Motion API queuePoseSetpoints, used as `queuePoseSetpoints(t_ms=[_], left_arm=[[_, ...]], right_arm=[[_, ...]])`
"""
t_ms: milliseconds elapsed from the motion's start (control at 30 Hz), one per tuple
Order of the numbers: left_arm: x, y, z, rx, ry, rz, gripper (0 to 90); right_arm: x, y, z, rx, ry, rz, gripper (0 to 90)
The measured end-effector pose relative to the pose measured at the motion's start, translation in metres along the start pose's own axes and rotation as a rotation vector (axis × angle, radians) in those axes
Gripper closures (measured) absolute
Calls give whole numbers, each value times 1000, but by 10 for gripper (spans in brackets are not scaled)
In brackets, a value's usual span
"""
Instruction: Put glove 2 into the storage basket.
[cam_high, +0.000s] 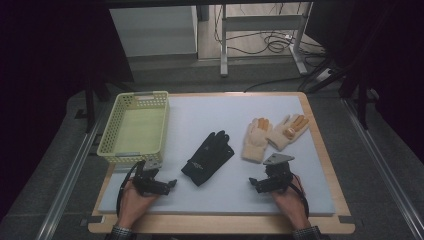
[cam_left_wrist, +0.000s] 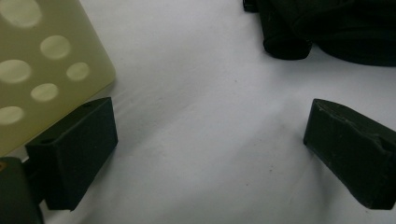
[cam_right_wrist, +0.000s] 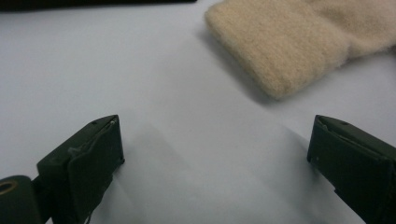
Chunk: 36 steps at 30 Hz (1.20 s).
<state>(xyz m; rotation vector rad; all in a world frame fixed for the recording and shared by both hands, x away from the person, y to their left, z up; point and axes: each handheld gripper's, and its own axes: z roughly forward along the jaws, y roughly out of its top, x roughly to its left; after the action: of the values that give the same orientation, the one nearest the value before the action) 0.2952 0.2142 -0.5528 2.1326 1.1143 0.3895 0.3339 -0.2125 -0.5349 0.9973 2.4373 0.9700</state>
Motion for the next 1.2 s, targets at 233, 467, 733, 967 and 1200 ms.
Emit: queuePoseSetpoints(t_ms=[233,467,733,967,1200], left_arm=[[-11,7,1,-1,-77,12,17],[-28,29,4,13,-140,74,0],[-42,64,11,11,-167,114,0],[-50,87,24,29,-158,112,0],[-65,105,50,87,-115,113,0]], right_arm=[[0,0,0,0,-1,-1,32],[0,0,0,-1,-1,-1,32],[0,0,0,-1,-1,-2,32],[0,0,0,-2,-1,-2,32],[0,0,0,-1,-1,-3,32]])
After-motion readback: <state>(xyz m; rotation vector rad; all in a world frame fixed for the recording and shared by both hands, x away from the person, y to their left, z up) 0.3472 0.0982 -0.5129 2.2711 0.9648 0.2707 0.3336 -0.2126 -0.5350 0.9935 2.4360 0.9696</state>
